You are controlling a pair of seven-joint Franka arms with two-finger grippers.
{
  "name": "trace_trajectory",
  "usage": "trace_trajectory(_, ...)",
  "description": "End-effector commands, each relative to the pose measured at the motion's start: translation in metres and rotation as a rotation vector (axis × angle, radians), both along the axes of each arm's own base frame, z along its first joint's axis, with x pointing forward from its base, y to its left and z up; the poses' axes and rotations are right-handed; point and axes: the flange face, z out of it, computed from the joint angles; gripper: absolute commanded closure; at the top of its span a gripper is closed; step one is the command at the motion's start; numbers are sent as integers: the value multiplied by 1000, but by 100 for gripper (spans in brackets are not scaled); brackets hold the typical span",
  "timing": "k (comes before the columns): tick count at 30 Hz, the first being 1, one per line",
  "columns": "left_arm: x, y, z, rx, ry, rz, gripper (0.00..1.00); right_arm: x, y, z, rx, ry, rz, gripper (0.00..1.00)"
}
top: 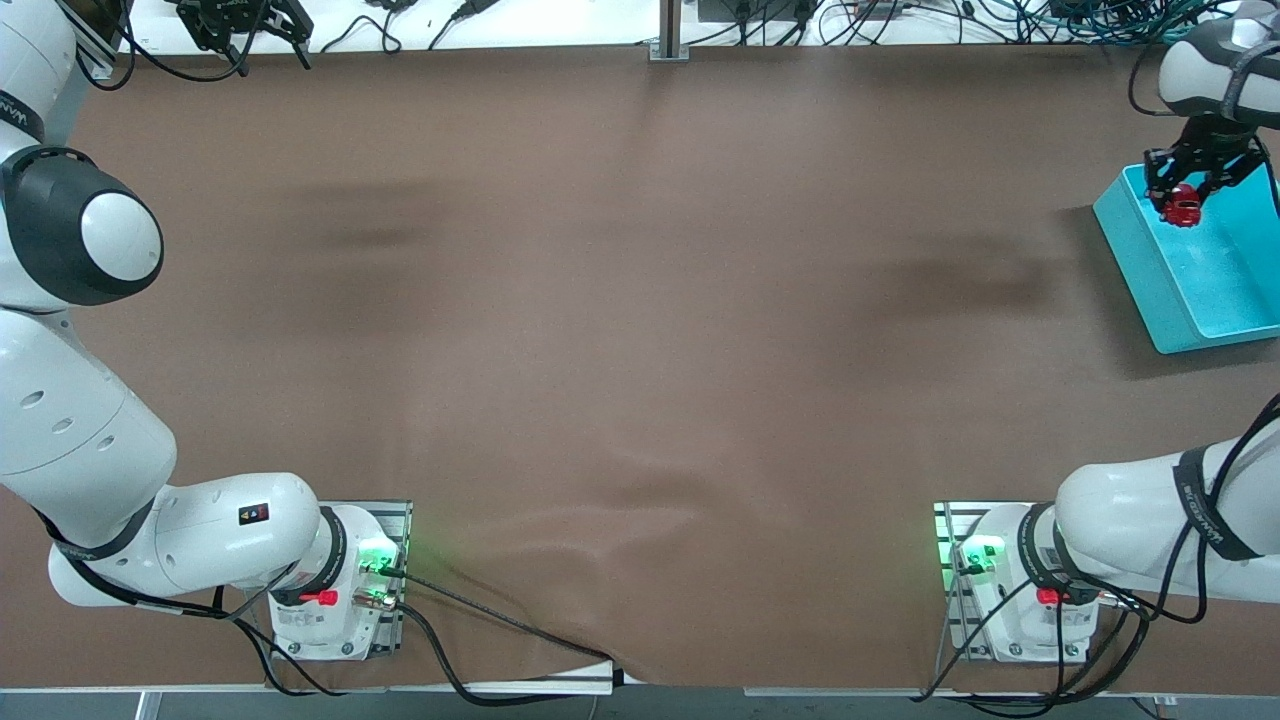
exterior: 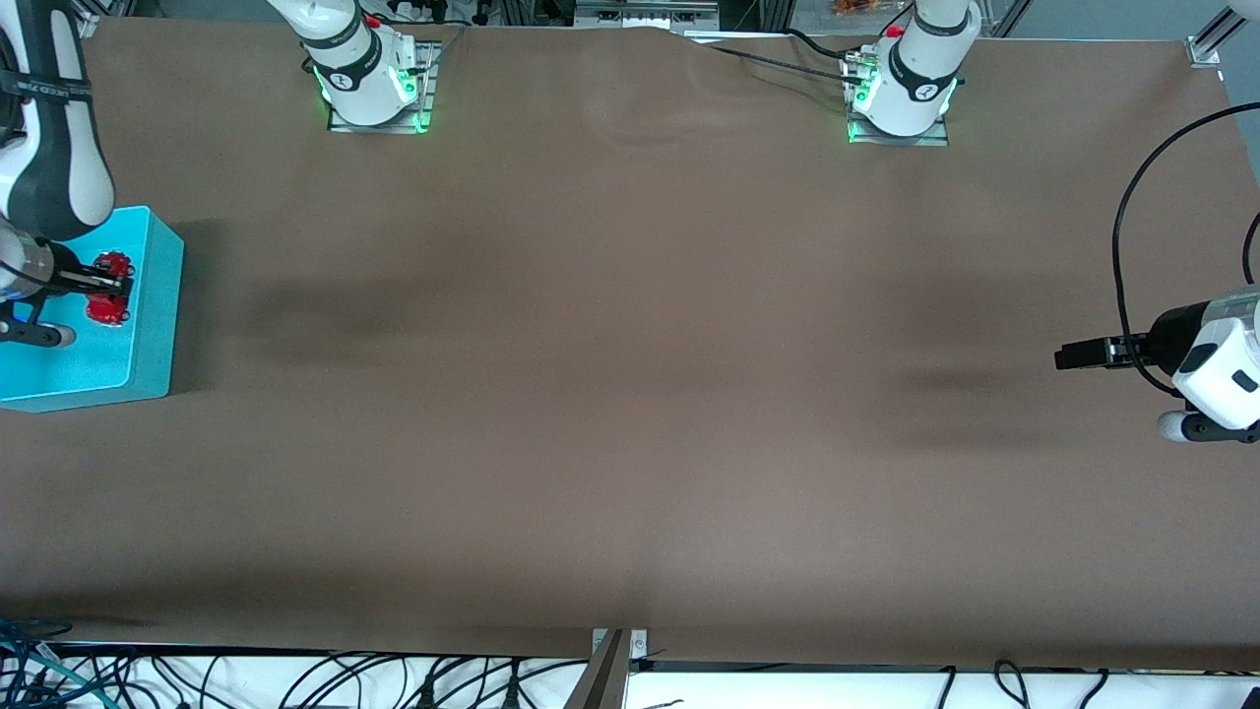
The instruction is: Wind red beetle toy and store in blue box
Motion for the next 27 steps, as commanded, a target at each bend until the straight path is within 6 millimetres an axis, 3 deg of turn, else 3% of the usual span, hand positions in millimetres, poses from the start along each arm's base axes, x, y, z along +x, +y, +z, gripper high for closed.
trace_trajectory(1, 1, 1, 4, 7, -11, -16, 0, -8, -40, -12, 24, -24, 36, 100)
trace_trajectory(12, 2, 0, 2, 4, -9, -17, 0, -47, -119, -53, 53, -11, 58, 100)
trace_trajectory(27, 1, 0, 1, 4, -7, -17, 0, -55, -150, -89, 67, 13, -20, 100)
